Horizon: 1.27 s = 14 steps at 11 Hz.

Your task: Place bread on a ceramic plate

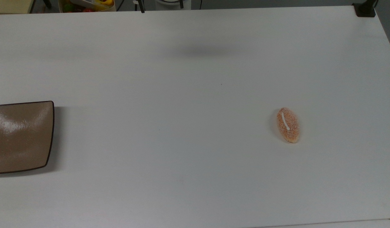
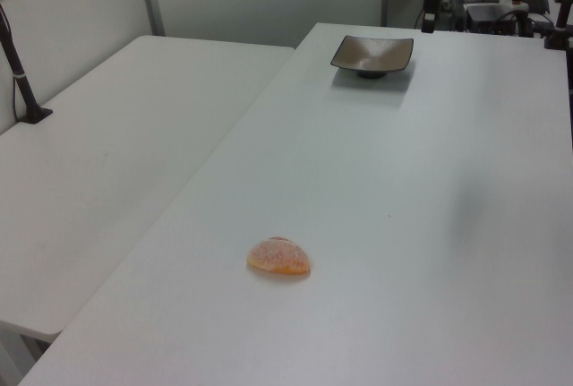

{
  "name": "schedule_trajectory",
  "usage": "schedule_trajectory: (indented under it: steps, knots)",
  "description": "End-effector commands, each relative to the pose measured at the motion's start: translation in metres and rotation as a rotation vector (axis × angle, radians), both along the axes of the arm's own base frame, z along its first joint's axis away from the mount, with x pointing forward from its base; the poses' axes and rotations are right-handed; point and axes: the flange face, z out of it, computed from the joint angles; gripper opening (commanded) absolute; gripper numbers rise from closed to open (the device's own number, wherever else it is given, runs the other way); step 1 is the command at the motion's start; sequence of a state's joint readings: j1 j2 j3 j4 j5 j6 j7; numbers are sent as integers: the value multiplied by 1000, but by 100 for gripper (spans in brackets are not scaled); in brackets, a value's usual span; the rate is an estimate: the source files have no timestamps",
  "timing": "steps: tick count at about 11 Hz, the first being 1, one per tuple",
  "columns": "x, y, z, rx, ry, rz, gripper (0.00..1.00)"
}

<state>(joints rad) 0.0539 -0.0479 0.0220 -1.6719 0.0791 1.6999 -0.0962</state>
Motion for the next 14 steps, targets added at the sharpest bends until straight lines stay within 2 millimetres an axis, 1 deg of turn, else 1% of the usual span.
schedule_trajectory:
  steps: [1,5,10,12,14]
  knots:
    - [1,-1,6,-14,0,0,100]
    - [1,-2,6,-14,0,-1,100]
    - [1,3,3,-15,4,14,100]
    - [3,20,4,-13,-19,42,100]
    - [10,32,-4,-10,-23,56,100]
